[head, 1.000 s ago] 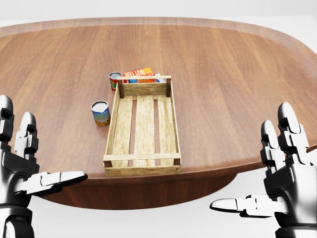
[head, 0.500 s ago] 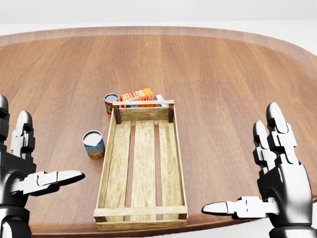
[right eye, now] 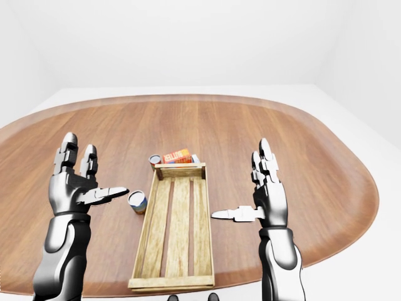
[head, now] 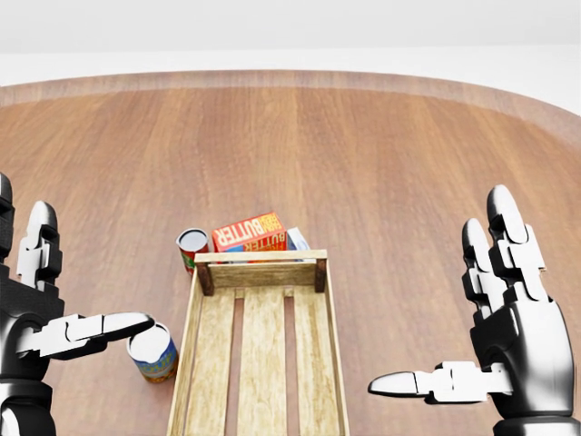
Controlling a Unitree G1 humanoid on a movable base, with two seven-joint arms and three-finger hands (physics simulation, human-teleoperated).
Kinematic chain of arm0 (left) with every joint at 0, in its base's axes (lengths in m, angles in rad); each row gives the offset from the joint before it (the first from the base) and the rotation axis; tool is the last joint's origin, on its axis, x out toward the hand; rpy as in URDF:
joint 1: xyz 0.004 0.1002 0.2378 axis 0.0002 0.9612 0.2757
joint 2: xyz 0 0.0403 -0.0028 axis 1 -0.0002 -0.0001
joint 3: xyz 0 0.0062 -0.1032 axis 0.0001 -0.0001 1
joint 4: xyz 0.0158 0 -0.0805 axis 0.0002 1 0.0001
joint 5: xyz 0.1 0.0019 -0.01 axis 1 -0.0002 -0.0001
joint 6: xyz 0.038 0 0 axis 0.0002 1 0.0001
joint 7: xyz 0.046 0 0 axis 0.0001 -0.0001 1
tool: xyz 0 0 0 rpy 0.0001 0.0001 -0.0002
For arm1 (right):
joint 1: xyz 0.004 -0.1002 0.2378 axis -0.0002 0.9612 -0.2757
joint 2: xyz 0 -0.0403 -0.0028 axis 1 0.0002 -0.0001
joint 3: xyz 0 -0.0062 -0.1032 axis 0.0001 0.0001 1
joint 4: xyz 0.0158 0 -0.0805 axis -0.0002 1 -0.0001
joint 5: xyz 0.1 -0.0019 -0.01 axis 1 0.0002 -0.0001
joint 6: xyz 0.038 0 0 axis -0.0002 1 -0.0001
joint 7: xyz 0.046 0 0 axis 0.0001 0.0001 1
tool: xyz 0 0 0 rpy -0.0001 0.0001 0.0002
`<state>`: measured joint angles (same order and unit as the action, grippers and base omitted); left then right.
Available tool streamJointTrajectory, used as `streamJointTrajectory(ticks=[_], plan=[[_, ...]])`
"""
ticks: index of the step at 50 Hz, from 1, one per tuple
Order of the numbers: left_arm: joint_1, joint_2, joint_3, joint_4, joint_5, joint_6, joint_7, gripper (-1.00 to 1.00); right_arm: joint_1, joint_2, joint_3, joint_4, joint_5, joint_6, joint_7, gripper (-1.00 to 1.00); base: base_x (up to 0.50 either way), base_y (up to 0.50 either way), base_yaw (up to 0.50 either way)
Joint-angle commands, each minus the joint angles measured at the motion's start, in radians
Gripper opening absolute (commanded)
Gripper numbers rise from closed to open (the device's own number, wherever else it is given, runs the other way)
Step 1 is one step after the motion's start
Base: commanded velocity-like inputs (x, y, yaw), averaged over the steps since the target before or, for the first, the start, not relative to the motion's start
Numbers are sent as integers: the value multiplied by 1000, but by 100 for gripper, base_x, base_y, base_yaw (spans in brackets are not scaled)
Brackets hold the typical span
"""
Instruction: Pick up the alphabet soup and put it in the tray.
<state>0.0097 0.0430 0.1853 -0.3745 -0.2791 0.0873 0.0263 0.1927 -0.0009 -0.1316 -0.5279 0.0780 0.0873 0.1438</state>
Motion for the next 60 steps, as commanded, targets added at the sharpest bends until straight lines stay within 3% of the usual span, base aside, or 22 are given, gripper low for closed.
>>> streamJointTrajectory(ticks=[1, 24, 36, 39, 48, 49, 50, 51, 52, 53, 54, 57, 59, 60], plan=[[-1, 0, 1, -2, 0, 0, 0, 100, 6, 0, 1, -18, 3, 0, 3, 100, 50, 0, 0], [0, 1, -1, 1, 4, 0, -7, 100, 2, 6, -12, -35, 15, 0, -8, 100, 50, 1, 0], [8, 8, -4, -19, 36, 0, -29, 100, -2, 6, -4, -46, 10, 0, -26, 100, 1, 0, 0], [40, 23, -21, -27, 106, 0, -90, 100, 0, 7, 2, -53, 17, 0, -26, 100, 0, 0, 0], [39, 44, 31, 99, 233, -2, -129, 100, 10, 8, 13, -92, 3, 0, -37, 100, 0, 0, 0], [44, 55, 28, 122, 286, -41, -133, 100, 10, 8, 11, -93, 5, 0, -36, 100, 0, 0, 0], [32, 59, 37, 73, 295, 0, -135, 100, 10, 8, 12, -93, 6, 0, -36, 100, 0, 0, 0], [27, 65, 46, 56, 309, 0, -144, 100, 9, 9, 13, -92, 5, 0, -37, 100, 0, 0, 0], [40, 57, 48, 87, 315, -2, -154, 100, 8, 10, 14, -91, 0, 0, -42, 100, 0, 0, 0], [49, 51, 48, 124, 321, -43, -160, 100, 8, 10, 19, -90, -6, 0, -45, 100, 0, 0, 0], [53, 54, 47, 141, 349, -60, -159, 100, 7, 10, 26, -91, -9, 0, -46, 100, 0, 0, 0], [47, 61, 55, 154, 405, -75, -143, 100, 8, 9, 35, -100, -10, 0, -47, 100, 0, 0, 0], [43, 58, 62, 156, 401, -67, -148, 100, 9, 8, 34, -101, -9, 0, -46, 100, 0, 0, 0], [38, 68, 56, 170, 424, -79, -153, 100, 13, 8, 27, -107, -3, 0, -45, 100, 0, 0, 0]])
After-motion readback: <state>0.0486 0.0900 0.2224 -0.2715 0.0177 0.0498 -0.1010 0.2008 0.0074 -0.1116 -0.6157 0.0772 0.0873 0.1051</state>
